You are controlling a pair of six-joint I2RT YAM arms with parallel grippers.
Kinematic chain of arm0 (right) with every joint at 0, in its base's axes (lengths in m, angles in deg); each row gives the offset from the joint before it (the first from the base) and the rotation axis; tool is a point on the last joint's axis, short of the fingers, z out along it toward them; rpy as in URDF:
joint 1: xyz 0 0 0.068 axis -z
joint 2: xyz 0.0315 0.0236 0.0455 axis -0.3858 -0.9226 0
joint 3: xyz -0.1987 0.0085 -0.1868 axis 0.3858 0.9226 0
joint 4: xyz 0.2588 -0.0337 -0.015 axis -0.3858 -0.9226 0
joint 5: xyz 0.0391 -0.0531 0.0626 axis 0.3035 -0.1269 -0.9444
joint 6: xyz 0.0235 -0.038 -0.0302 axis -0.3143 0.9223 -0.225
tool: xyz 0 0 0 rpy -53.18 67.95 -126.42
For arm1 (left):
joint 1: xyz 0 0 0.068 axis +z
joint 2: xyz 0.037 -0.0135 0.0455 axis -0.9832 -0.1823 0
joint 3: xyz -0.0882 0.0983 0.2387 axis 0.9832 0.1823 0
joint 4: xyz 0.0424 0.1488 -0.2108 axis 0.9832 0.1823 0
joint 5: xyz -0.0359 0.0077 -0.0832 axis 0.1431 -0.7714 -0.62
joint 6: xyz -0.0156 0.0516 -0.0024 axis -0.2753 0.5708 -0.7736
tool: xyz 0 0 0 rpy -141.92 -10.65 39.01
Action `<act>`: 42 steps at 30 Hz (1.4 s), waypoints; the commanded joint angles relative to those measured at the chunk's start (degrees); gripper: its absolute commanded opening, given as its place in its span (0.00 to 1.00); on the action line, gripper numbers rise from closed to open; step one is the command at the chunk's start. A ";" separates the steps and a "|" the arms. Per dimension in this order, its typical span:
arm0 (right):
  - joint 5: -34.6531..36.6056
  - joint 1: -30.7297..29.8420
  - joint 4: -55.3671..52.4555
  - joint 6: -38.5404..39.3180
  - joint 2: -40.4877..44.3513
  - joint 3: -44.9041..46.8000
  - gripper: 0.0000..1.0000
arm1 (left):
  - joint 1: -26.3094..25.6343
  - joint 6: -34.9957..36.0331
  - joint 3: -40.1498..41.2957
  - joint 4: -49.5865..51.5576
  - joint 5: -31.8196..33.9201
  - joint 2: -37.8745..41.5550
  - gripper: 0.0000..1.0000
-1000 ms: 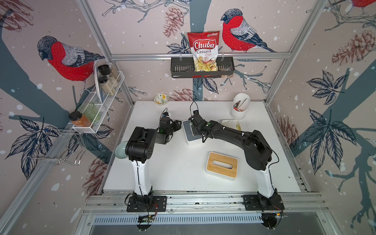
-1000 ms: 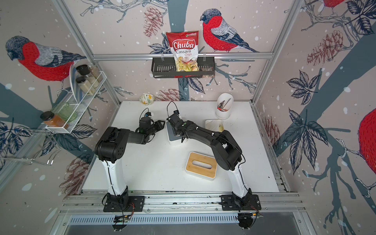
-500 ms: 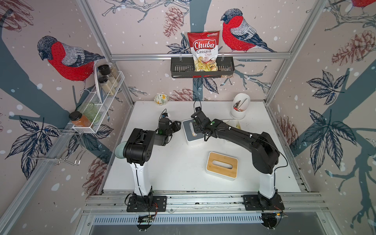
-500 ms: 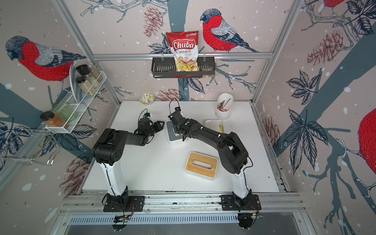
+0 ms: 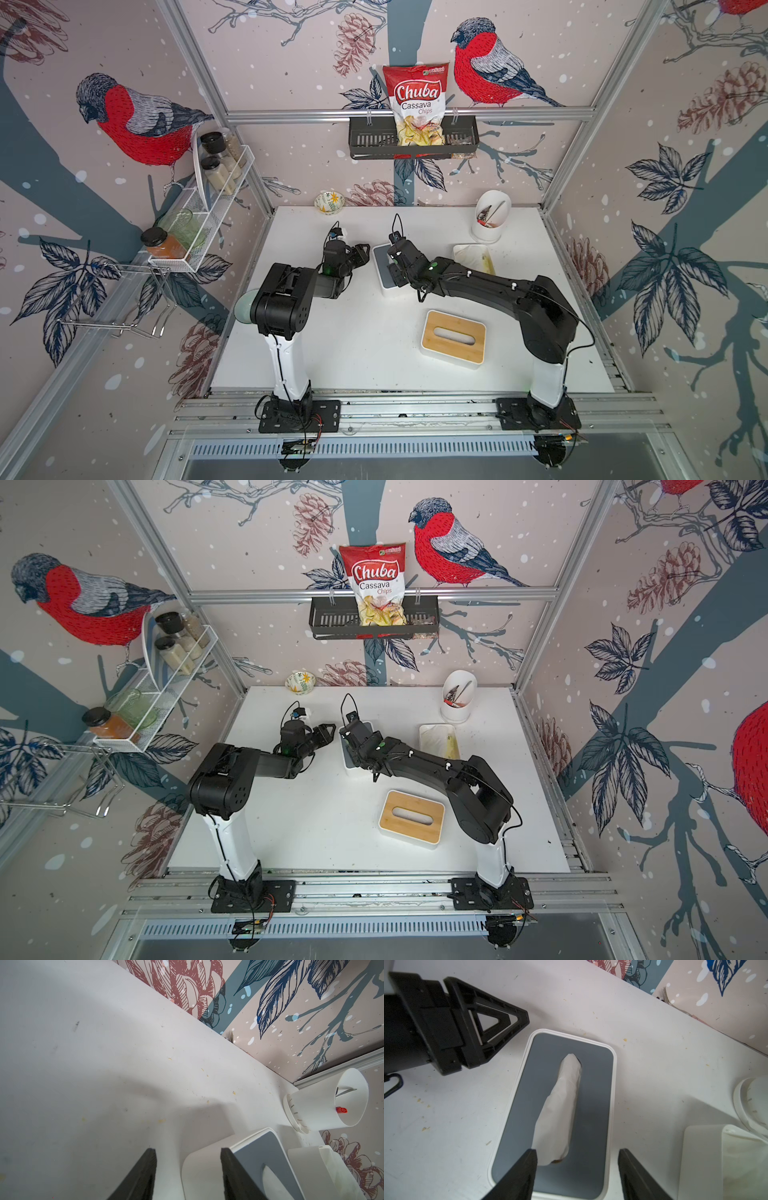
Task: Put the tissue paper into the tissue box
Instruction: Close the box lid on the tissue box, then pull the paper towel from the tissue box.
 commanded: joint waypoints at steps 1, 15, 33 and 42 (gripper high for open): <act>1.82 -0.10 2.74 3.21 -1.51 -0.39 0.67 | -0.40 1.60 -0.25 -0.60 -0.40 0.04 0.54; 1.72 3.07 3.38 2.45 -10.04 -7.61 0.68 | -2.87 5.07 1.02 -3.14 0.60 2.87 0.56; -2.61 8.31 9.33 -3.44 -6.16 -0.63 0.67 | -3.99 6.35 -4.82 4.91 0.75 -1.03 0.57; -4.83 8.91 22.13 -5.17 8.54 15.72 0.67 | -3.94 6.66 -1.66 2.31 3.05 1.86 0.56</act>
